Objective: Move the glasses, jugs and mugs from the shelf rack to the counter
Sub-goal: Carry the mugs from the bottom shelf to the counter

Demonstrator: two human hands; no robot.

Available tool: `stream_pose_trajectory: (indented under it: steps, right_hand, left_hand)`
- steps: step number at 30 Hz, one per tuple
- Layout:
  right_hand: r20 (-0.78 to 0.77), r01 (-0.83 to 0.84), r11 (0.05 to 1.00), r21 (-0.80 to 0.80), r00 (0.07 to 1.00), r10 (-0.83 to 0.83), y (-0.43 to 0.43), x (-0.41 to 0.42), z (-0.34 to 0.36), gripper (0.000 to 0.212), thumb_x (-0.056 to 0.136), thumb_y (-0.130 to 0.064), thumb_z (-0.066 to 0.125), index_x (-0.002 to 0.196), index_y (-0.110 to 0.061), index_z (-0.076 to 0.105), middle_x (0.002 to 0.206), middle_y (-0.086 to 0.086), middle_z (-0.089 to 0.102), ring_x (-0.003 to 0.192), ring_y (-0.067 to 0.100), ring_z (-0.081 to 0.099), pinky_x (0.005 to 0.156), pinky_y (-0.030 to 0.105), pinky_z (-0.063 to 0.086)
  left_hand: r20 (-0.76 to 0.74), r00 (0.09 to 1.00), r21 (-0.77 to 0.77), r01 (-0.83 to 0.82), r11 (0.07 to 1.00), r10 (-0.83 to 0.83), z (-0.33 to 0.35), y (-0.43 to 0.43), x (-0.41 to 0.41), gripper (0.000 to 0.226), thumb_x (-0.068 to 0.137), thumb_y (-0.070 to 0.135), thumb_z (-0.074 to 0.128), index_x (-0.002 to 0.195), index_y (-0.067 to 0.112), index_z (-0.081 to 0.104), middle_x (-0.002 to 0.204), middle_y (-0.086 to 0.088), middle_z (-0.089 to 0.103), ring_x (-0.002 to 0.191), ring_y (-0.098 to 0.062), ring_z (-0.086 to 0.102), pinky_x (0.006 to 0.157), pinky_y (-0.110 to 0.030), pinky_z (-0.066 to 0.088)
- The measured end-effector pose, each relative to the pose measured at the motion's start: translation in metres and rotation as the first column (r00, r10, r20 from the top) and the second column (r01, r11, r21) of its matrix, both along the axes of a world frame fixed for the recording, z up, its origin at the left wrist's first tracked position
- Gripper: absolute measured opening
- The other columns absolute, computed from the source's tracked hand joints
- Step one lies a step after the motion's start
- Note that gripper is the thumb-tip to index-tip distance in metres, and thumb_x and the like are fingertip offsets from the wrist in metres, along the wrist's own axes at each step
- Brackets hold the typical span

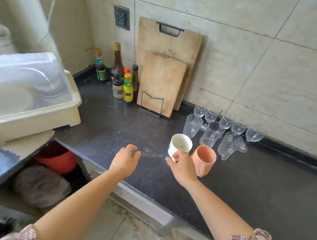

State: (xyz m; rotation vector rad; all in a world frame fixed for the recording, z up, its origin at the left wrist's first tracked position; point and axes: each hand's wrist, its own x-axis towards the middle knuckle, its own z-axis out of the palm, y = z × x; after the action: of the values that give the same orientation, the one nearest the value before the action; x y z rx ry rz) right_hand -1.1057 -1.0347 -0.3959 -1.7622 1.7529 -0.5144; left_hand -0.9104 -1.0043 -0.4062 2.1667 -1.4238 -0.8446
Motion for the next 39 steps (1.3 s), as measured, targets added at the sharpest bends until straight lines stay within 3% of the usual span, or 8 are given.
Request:
stream_pose_trajectory:
  steps: [3,7,14,26,29,33,36,39]
  right_hand:
    - [-0.085,-0.252,0.967,-0.038,0.965,0.249,0.028,0.065,0.016,0.025,0.089,-0.034,0.058,0.105,-0.014,0.055,0.108,0.001,0.057,0.1,0.021,0.055,0.08,0.034,0.046]
    - [-0.226,-0.561,0.825,-0.072,0.814,0.534,0.092,0.162,0.04,0.03,0.093,-0.032,0.052,0.117,-0.015,0.05,0.12,0.002,0.052,0.109,0.022,0.05,0.081,0.034,0.043]
    - [-0.388,-0.83,0.528,-0.179,0.553,0.737,0.239,0.322,0.08,0.044,0.092,-0.038,0.049,0.127,-0.012,0.047,0.129,0.008,0.051,0.122,0.028,0.045,0.097,0.045,0.042]
    - [-0.502,-0.957,0.035,-0.287,0.182,0.846,0.456,0.527,0.125,0.047,0.089,-0.037,0.054,0.128,-0.013,0.044,0.126,0.008,0.051,0.118,0.029,0.045,0.092,0.04,0.039]
    - [-0.484,-0.964,-0.03,-0.266,0.107,0.869,0.501,0.579,0.129,0.047,0.09,-0.038,0.053,0.129,-0.014,0.043,0.128,0.007,0.049,0.12,0.028,0.043,0.094,0.044,0.039]
    - [-0.479,-0.952,-0.132,-0.278,0.018,0.878,0.558,0.654,0.135,0.049,0.089,-0.039,0.054,0.13,-0.014,0.043,0.128,0.009,0.049,0.122,0.03,0.044,0.096,0.047,0.04]
    - [-0.472,-0.934,-0.19,-0.303,-0.027,0.881,0.598,0.716,0.14,0.042,0.089,-0.037,0.054,0.122,-0.014,0.046,0.122,0.008,0.05,0.117,0.03,0.045,0.091,0.045,0.041]
    - [-0.452,-0.922,-0.22,-0.32,-0.055,0.89,0.635,0.776,0.149,0.044,0.089,-0.037,0.052,0.127,-0.014,0.045,0.125,0.007,0.05,0.117,0.029,0.045,0.091,0.043,0.04]
  left_hand:
    - [0.091,0.993,-0.09,-0.065,0.994,0.073,0.022,0.056,0.054,0.035,0.096,0.031,0.039,0.127,0.017,0.048,0.123,-0.012,0.052,0.102,-0.027,0.054,0.084,-0.035,0.045]
    - [0.198,0.961,-0.166,-0.161,0.973,0.193,0.044,0.156,0.129,0.033,0.095,0.03,0.04,0.125,0.02,0.05,0.121,-0.009,0.053,0.11,-0.028,0.051,0.09,-0.042,0.048]
    - [0.338,0.809,-0.205,-0.435,0.877,0.481,0.075,0.344,0.252,0.034,0.094,0.031,0.039,0.121,0.014,0.051,0.119,-0.015,0.054,0.116,-0.035,0.047,0.091,-0.043,0.042]
    - [0.412,0.448,-0.251,-0.781,0.572,0.793,0.121,0.62,0.386,0.032,0.093,0.028,0.038,0.117,0.011,0.052,0.121,-0.018,0.055,0.112,-0.035,0.049,0.093,-0.044,0.04]
    - [0.474,0.366,-0.205,-0.839,0.504,0.801,0.131,0.671,0.422,0.034,0.096,0.028,0.033,0.121,0.011,0.049,0.125,-0.016,0.051,0.114,-0.036,0.045,0.094,-0.044,0.036]
    - [0.41,0.254,-0.226,-0.902,0.367,0.876,0.142,0.724,0.478,0.036,0.094,0.034,0.039,0.123,0.015,0.048,0.124,-0.017,0.048,0.117,-0.036,0.042,0.095,-0.043,0.038]
    - [0.419,0.214,-0.247,-0.908,0.338,0.882,0.151,0.756,0.525,0.034,0.094,0.034,0.039,0.122,0.017,0.048,0.123,-0.015,0.048,0.117,-0.034,0.042,0.095,-0.044,0.039]
    - [0.453,0.173,-0.251,-0.917,0.312,0.874,0.16,0.791,0.574,0.034,0.093,0.033,0.04,0.121,0.016,0.049,0.122,-0.015,0.05,0.117,-0.034,0.042,0.095,-0.045,0.04]
